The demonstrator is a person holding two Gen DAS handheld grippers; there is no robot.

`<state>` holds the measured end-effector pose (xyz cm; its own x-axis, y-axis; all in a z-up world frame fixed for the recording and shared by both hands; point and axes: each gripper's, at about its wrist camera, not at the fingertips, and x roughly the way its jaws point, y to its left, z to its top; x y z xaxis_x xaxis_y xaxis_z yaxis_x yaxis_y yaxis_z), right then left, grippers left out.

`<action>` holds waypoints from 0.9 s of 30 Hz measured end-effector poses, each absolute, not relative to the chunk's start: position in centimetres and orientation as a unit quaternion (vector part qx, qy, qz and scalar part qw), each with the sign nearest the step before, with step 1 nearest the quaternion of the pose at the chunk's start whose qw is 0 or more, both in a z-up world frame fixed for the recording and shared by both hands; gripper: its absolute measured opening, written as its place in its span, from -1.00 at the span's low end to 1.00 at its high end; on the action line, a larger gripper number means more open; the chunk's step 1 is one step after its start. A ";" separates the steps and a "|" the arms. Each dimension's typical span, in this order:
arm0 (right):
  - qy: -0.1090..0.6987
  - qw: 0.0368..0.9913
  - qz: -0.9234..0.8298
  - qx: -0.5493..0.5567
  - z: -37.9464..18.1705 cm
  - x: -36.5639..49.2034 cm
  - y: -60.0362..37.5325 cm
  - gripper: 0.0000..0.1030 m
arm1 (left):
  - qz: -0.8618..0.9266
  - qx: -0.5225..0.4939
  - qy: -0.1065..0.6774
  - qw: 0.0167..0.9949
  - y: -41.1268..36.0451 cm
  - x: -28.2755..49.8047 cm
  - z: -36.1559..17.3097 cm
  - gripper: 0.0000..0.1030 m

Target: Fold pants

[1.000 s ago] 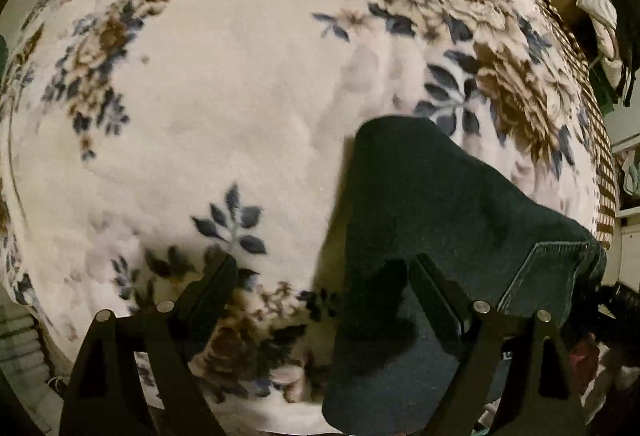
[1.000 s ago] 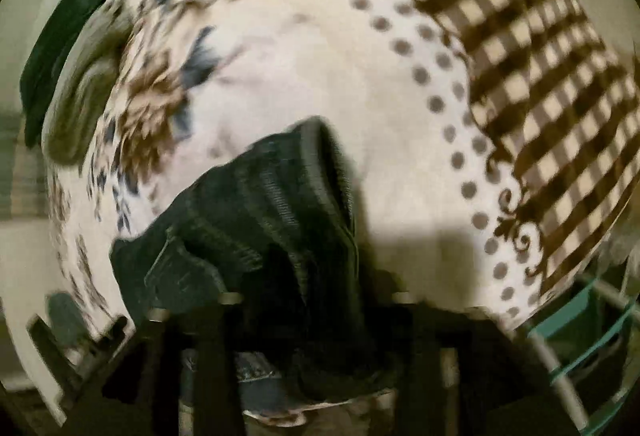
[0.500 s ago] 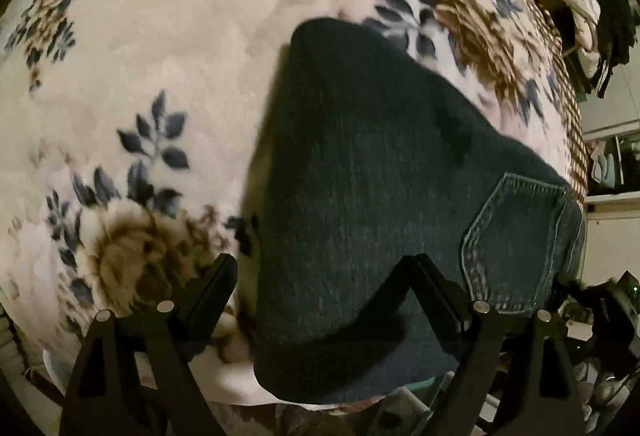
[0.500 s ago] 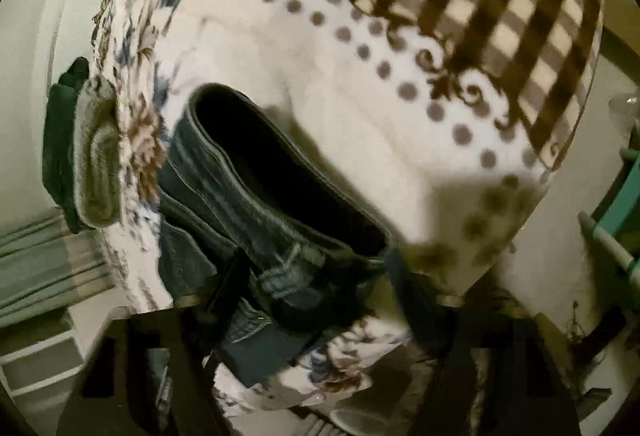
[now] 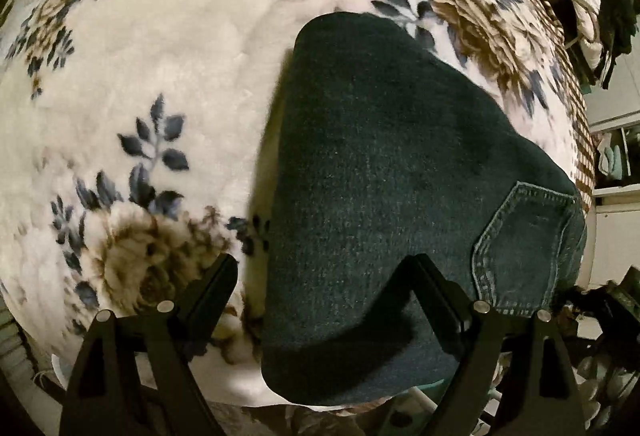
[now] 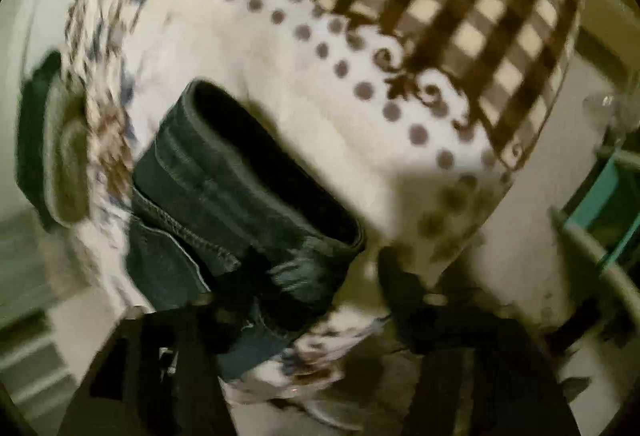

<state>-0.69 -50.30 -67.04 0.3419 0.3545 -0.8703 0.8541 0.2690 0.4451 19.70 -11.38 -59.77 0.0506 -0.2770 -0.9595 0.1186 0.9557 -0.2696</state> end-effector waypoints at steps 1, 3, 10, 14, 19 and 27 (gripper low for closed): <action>0.529 0.600 -0.206 0.563 -66.7 -0.9 -50.2 0.47 | -0.138 -0.061 0.676 0.722 -11.3 19.7 -59.8 0.70; 0.523 0.615 -0.195 0.557 -66.4 -1.5 -49.6 0.58 | -0.139 -0.069 0.678 0.718 -11.2 19.6 -60.2 0.70; 0.497 0.610 -0.098 0.609 -71.8 -0.1 -46.3 0.62 | -0.142 -0.131 0.690 0.697 -10.0 19.3 -62.0 0.70; 0.444 0.626 -0.076 0.636 -72.6 1.4 -46.1 0.72 | -0.149 -0.146 0.693 0.690 -9.8 19.4 -62.0 0.70; 0.468 0.639 -0.076 0.606 -71.8 3.0 -45.2 0.72 | -0.147 -0.170 0.673 0.704 -9.1 22.0 -58.7 0.70; 0.478 0.634 -0.085 0.602 -72.0 2.9 -43.6 0.71 | -0.145 -0.219 0.673 0.692 -10.5 31.1 -61.6 -0.06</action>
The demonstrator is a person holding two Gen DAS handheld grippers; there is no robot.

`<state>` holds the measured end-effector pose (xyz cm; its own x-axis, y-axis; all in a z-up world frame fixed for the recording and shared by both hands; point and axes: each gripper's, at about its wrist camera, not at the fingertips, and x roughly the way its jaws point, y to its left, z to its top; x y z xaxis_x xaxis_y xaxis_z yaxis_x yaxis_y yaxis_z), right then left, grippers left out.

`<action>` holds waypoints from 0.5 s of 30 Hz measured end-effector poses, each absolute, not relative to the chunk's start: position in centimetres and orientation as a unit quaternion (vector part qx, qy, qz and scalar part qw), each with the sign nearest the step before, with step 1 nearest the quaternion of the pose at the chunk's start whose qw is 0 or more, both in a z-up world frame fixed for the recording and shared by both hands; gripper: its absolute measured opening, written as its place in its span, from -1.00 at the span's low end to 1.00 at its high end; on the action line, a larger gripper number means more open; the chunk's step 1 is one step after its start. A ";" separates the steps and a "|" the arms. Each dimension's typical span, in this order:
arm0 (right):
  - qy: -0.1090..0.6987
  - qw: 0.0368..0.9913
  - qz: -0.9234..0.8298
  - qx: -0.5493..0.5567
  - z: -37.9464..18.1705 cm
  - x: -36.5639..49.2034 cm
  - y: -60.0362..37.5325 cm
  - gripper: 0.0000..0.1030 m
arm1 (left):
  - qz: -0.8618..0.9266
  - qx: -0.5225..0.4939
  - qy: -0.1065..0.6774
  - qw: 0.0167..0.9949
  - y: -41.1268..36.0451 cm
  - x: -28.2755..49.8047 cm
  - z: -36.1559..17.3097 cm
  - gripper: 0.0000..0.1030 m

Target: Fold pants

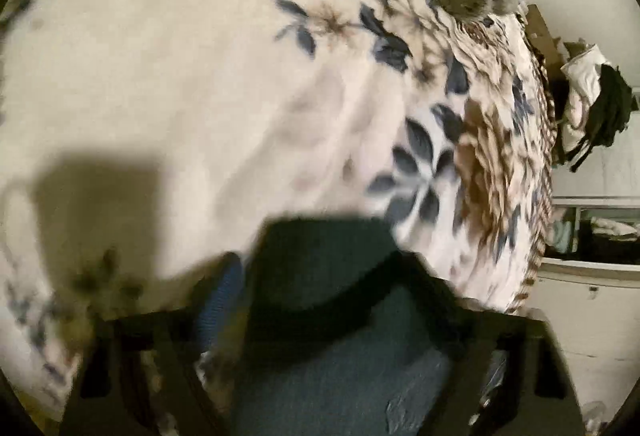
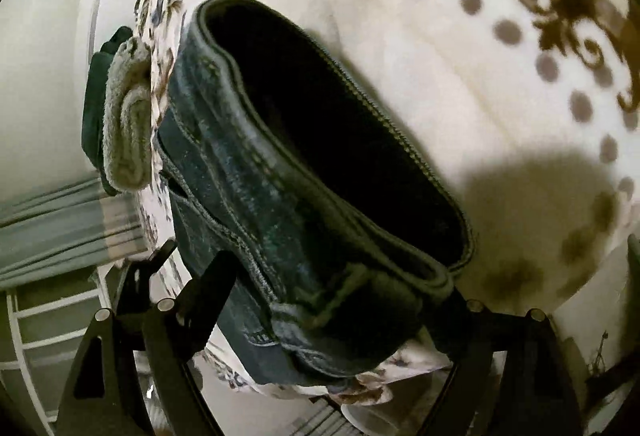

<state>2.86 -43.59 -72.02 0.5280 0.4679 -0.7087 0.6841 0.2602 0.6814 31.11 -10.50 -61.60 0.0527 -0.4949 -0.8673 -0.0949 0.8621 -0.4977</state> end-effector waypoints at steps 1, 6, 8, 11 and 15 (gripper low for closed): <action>0.480 0.635 -0.087 0.600 -72.0 3.0 -43.9 0.71 | -0.143 -0.211 0.672 0.696 -10.6 31.3 -61.8 -0.20; 0.476 0.636 -0.107 0.598 -71.8 3.0 -44.4 0.55 | -0.148 -0.245 0.656 0.698 -8.9 31.5 -62.0 -0.79; 0.476 0.639 -0.115 0.594 -71.5 3.1 -45.2 0.53 | -0.133 -0.294 0.655 0.683 -7.7 31.8 -62.9 -0.85; 0.483 0.641 -0.120 0.584 -71.3 3.2 -45.5 0.53 | -0.114 -0.344 0.649 0.669 -6.6 32.1 -63.5 -0.86; 0.487 0.625 -0.113 0.599 -71.6 3.2 -46.1 0.55 | -0.127 -0.360 0.656 0.652 -6.4 32.0 -62.4 -0.56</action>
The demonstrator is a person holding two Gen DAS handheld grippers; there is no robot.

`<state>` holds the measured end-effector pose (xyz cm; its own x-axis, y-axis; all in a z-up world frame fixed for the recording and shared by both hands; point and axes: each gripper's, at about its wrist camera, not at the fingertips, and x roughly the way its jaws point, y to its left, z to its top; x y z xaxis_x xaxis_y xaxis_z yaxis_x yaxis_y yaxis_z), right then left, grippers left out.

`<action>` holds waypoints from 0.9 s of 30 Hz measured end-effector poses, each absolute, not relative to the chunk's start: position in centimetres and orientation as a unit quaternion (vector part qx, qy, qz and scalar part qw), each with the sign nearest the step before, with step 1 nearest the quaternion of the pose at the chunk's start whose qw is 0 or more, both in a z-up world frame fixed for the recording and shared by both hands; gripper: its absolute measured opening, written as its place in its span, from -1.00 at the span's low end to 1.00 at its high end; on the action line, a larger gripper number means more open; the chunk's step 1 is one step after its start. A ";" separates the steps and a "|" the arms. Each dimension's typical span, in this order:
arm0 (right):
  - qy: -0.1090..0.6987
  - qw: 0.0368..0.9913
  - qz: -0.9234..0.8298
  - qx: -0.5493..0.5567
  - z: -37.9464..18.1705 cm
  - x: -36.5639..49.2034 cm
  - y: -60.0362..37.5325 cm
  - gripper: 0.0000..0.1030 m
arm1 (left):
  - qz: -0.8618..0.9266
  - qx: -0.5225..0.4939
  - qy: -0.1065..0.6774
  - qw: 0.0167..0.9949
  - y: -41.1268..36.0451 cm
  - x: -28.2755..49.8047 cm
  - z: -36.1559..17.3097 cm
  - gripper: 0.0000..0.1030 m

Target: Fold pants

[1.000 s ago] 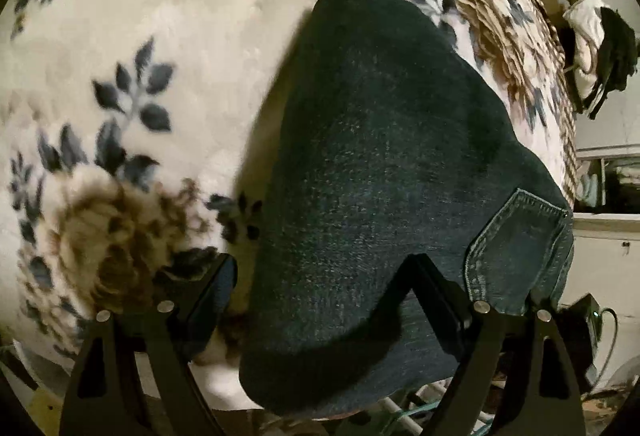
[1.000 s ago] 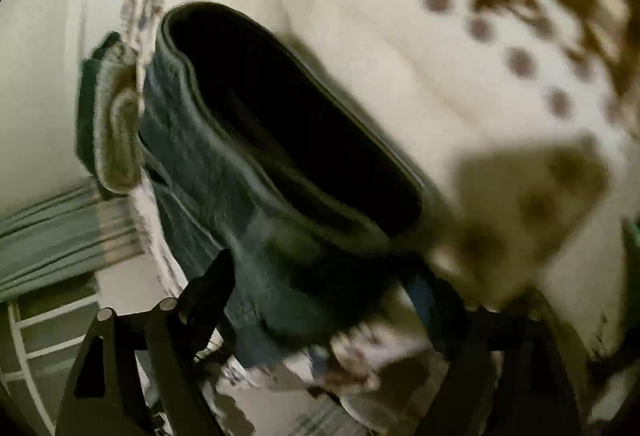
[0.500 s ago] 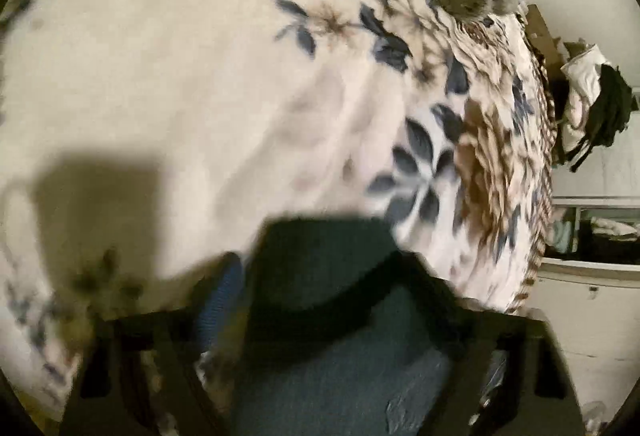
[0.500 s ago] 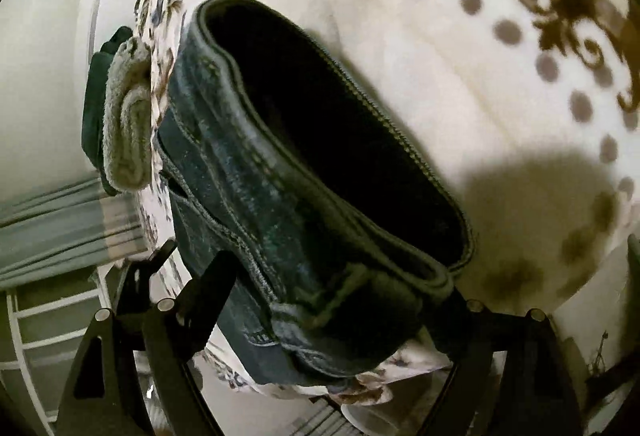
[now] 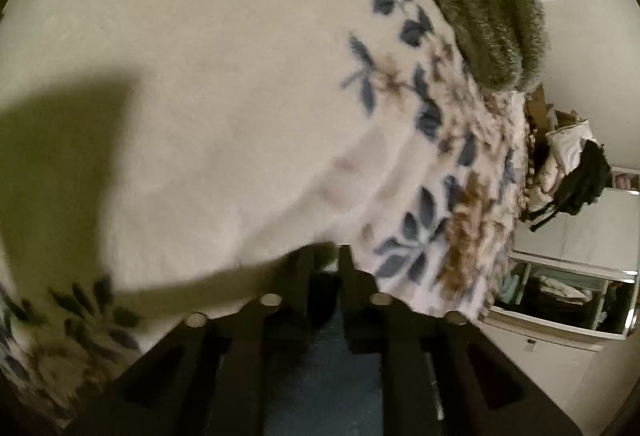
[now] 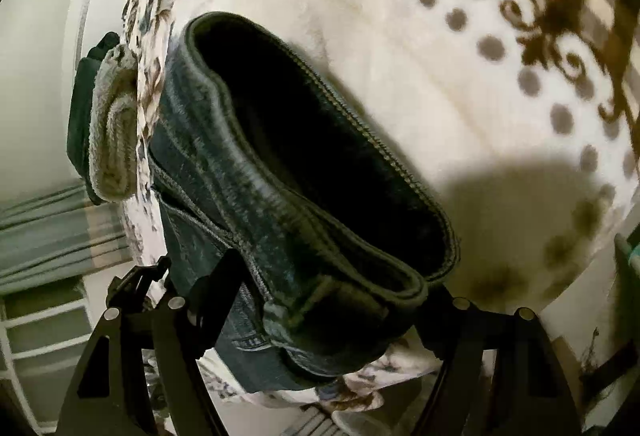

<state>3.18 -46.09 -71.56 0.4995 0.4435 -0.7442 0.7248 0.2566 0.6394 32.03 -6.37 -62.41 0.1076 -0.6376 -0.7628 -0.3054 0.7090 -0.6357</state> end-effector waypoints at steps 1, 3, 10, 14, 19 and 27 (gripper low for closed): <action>0.489 0.620 -0.109 0.604 -71.6 3.2 -46.2 0.55 | -0.134 -0.362 0.655 0.650 -6.4 32.0 -61.9 -0.39; 0.493 0.617 -0.105 0.605 -71.6 3.3 -46.2 0.56 | -0.148 -0.341 0.652 0.661 -6.6 31.7 -60.6 -0.19; 0.508 0.615 -0.100 0.595 -71.5 3.7 -46.2 0.60 | -0.205 -0.154 0.670 0.696 -12.1 32.4 -60.7 -0.74; 0.506 0.613 -0.102 0.597 -71.7 3.9 -45.9 0.60 | -0.200 -0.145 0.656 0.713 -11.8 33.1 -60.7 -0.88; 0.502 0.619 -0.101 0.595 -71.6 3.2 -45.9 0.76 | -0.185 -0.206 0.662 0.696 -9.7 32.7 -60.2 -0.60; 0.499 0.628 -0.083 0.591 -72.0 2.7 -44.0 0.93 | -0.201 -0.248 0.666 0.675 -9.0 24.4 -59.7 0.67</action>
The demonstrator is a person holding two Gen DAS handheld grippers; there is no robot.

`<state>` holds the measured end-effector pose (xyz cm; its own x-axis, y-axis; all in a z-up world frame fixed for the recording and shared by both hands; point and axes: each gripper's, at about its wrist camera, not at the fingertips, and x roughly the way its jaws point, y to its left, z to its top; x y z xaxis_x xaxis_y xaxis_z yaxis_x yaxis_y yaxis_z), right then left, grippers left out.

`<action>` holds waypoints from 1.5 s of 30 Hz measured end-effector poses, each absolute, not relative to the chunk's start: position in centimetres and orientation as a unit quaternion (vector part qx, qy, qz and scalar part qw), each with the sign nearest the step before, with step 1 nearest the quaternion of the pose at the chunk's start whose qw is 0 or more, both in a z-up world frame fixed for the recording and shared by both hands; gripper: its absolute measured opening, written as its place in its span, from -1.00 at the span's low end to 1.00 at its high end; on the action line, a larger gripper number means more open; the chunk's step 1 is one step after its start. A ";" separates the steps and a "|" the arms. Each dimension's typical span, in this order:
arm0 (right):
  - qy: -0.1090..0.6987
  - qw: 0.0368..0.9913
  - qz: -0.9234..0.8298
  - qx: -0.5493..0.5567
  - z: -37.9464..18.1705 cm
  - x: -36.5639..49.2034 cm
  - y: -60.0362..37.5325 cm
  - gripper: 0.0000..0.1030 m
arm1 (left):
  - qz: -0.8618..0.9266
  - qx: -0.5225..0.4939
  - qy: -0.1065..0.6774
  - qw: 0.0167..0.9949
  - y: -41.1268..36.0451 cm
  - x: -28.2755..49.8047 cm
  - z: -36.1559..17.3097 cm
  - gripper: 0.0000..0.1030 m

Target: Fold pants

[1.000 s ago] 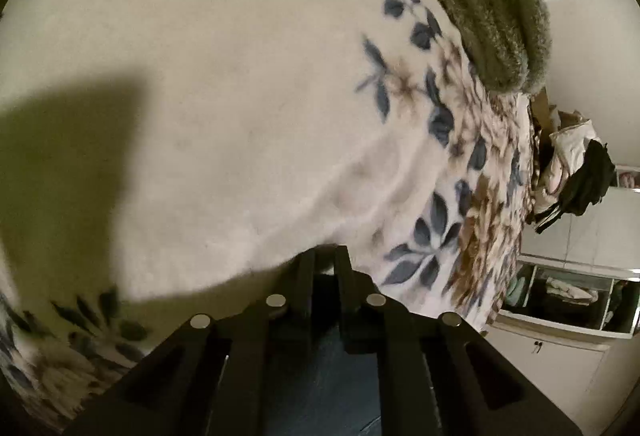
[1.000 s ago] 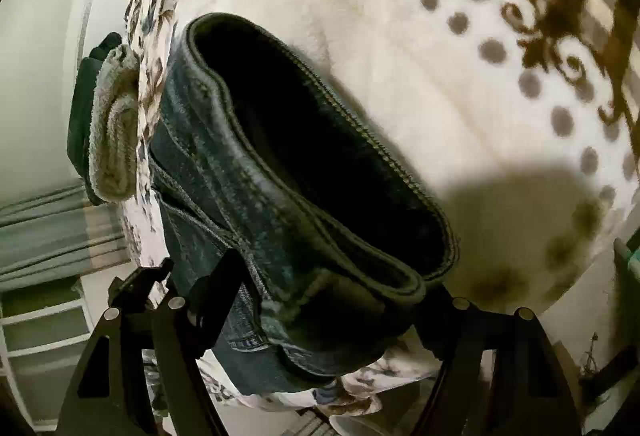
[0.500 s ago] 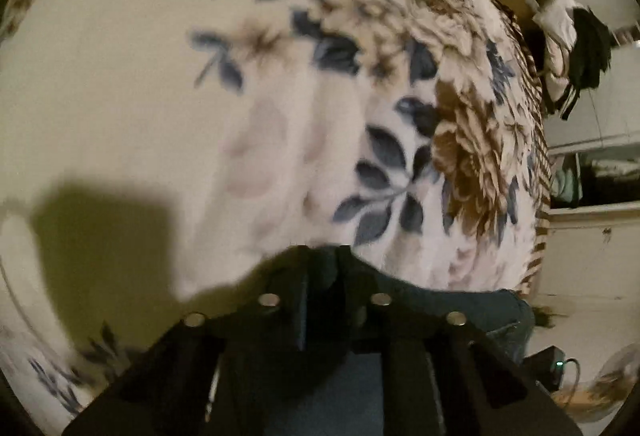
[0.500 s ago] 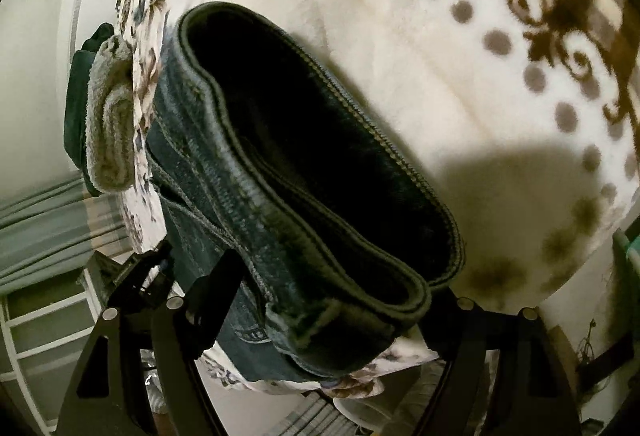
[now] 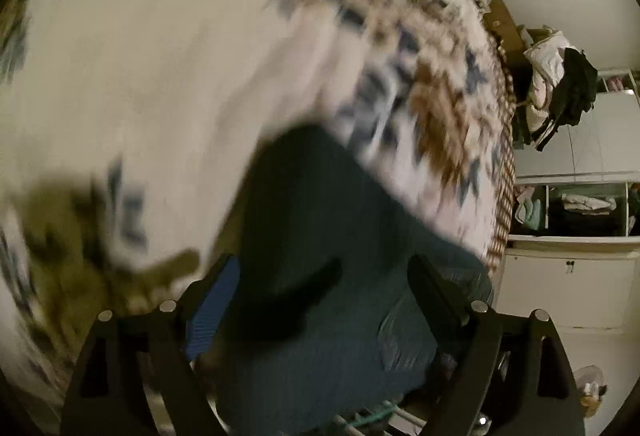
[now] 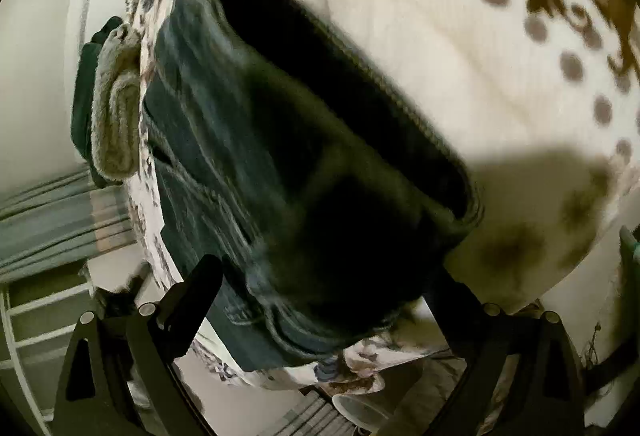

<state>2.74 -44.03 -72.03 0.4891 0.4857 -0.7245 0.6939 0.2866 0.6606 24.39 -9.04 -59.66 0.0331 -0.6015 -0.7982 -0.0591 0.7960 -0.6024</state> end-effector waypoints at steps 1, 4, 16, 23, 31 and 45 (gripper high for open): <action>0.493 0.632 -0.081 0.593 -72.2 2.6 -44.0 0.95 | -0.197 -0.256 0.672 0.666 -8.9 23.4 -60.6 0.67; 0.475 0.626 -0.074 0.613 -72.8 2.9 -44.3 1.00 | -0.183 -0.288 0.691 0.637 -8.4 21.4 -63.7 0.67; 0.426 0.632 -0.016 0.647 -73.1 5.2 -45.7 1.00 | -0.199 -0.277 0.687 0.642 -10.2 21.3 -64.5 0.72; 0.422 0.627 -0.053 0.652 -73.7 4.7 -45.6 0.53 | -0.200 -0.244 0.677 0.665 -11.2 21.1 -63.9 0.39; 0.408 0.644 -0.075 0.643 -71.0 3.9 -45.0 -0.17 | -0.207 -0.235 0.655 0.687 -10.8 20.1 -60.9 -0.59; 0.387 0.694 -0.043 0.605 -59.0 8.3 -44.9 -0.28 | -0.232 -0.241 0.614 0.715 -9.7 23.3 -49.5 -0.62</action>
